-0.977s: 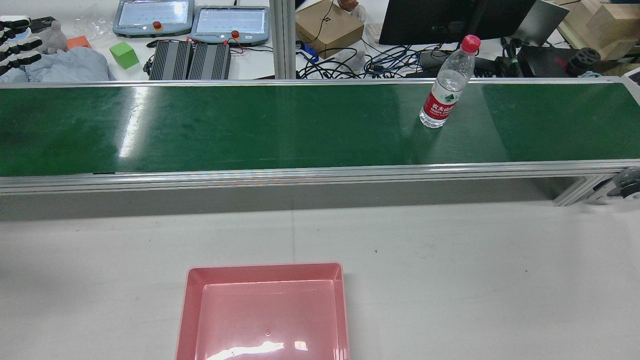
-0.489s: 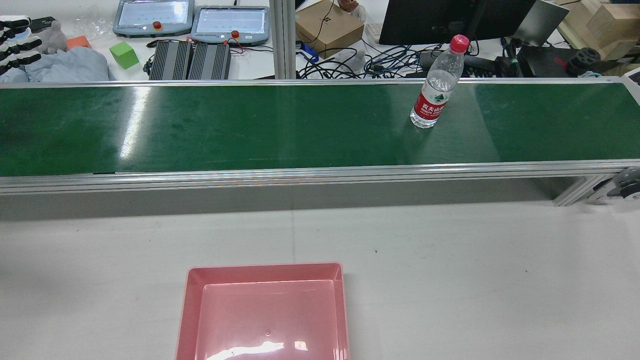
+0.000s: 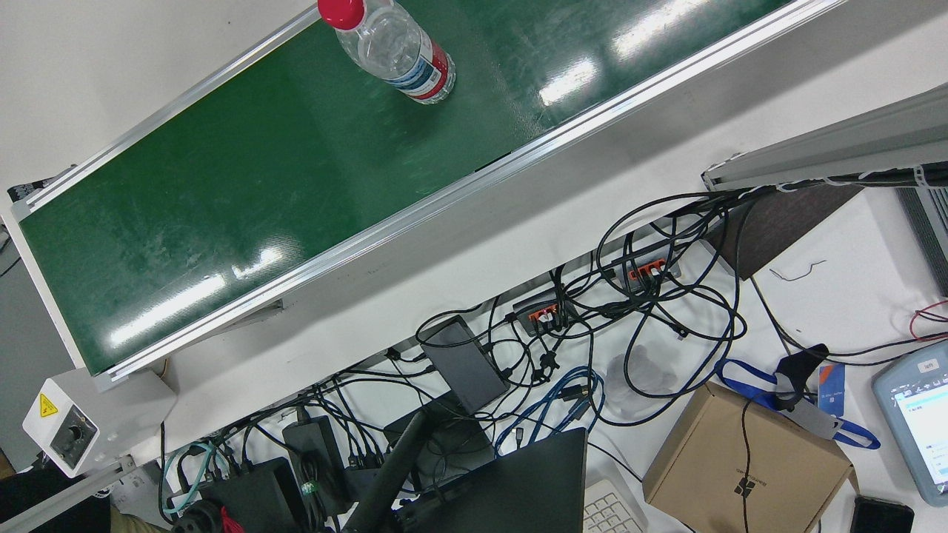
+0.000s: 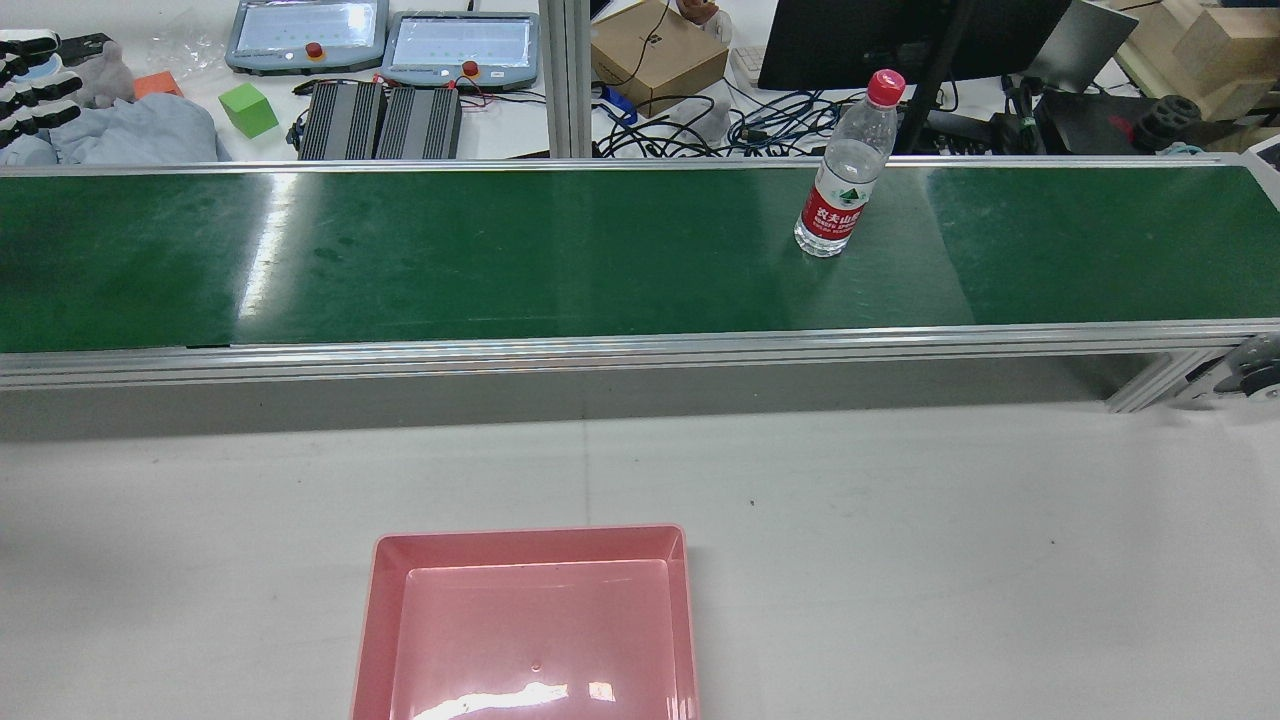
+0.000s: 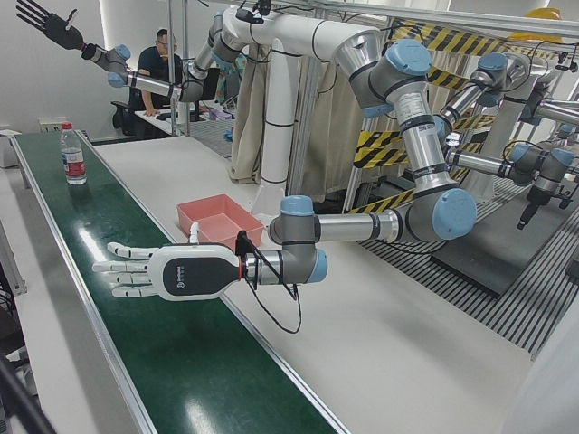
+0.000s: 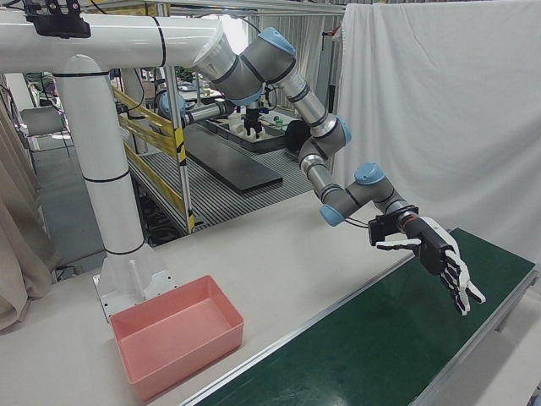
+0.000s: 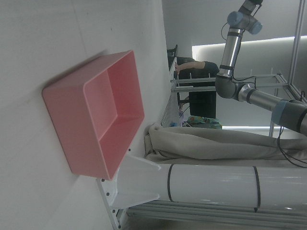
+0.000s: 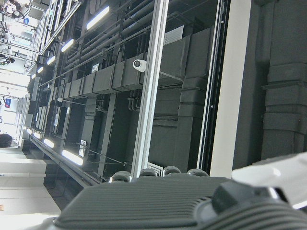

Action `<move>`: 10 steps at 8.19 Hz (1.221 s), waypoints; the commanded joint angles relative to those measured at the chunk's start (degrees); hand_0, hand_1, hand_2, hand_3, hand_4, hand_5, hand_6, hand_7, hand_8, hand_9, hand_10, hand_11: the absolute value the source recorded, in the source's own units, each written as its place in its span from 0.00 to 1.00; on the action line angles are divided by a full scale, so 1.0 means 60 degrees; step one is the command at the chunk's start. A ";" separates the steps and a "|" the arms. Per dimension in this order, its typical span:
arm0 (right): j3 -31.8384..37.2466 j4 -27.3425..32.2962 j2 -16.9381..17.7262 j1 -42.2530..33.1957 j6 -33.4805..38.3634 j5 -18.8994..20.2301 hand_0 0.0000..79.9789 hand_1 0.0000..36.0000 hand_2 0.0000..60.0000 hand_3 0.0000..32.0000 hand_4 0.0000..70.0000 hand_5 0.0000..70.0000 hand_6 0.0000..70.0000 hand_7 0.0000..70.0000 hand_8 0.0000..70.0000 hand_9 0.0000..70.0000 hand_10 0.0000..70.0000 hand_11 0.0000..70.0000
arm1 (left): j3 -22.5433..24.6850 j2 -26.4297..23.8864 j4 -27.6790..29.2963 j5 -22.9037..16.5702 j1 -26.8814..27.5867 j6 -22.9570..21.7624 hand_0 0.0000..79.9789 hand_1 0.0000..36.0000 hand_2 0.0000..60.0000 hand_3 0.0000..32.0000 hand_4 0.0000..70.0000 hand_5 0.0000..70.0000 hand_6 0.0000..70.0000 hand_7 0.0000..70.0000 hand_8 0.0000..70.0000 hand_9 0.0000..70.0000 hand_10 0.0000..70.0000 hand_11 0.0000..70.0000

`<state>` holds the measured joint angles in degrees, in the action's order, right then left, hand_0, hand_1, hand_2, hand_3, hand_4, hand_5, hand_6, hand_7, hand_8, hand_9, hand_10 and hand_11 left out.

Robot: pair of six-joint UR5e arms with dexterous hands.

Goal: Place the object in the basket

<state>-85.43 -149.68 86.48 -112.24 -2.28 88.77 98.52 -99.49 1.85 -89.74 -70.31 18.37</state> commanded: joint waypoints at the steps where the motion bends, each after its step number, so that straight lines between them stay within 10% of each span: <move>1: 0.0000 0.0001 0.0000 0.0000 0.0000 0.0000 0.00 0.00 0.00 0.00 0.00 0.00 0.00 0.00 0.00 0.00 0.00 0.00 | 0.0000 0.0000 0.0000 0.0000 -0.0001 0.0000 0.73 0.18 0.00 0.22 0.09 0.36 0.09 0.04 0.16 0.17 0.11 0.18; 5: 0.0000 0.0001 0.0000 0.0000 0.0000 0.0000 0.00 0.00 0.00 0.00 0.00 0.00 0.00 0.00 0.00 0.00 0.00 0.00 | -0.0887 -0.0087 0.1238 0.0015 0.0028 -0.0204 0.72 0.15 0.00 0.23 0.07 0.34 0.09 0.04 0.15 0.16 0.11 0.18; 10: 0.0000 0.0001 0.0000 0.0000 0.0000 0.0000 0.00 0.00 0.00 0.00 0.00 0.00 0.00 0.00 0.00 0.00 0.00 0.00 | -0.0922 -0.0438 0.0644 0.0044 0.0523 -0.0147 0.74 0.18 0.00 0.25 0.05 0.34 0.07 0.03 0.12 0.15 0.09 0.15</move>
<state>-85.43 -149.73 86.48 -112.24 -2.28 88.77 93.19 -101.17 6.36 -89.68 -69.71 17.44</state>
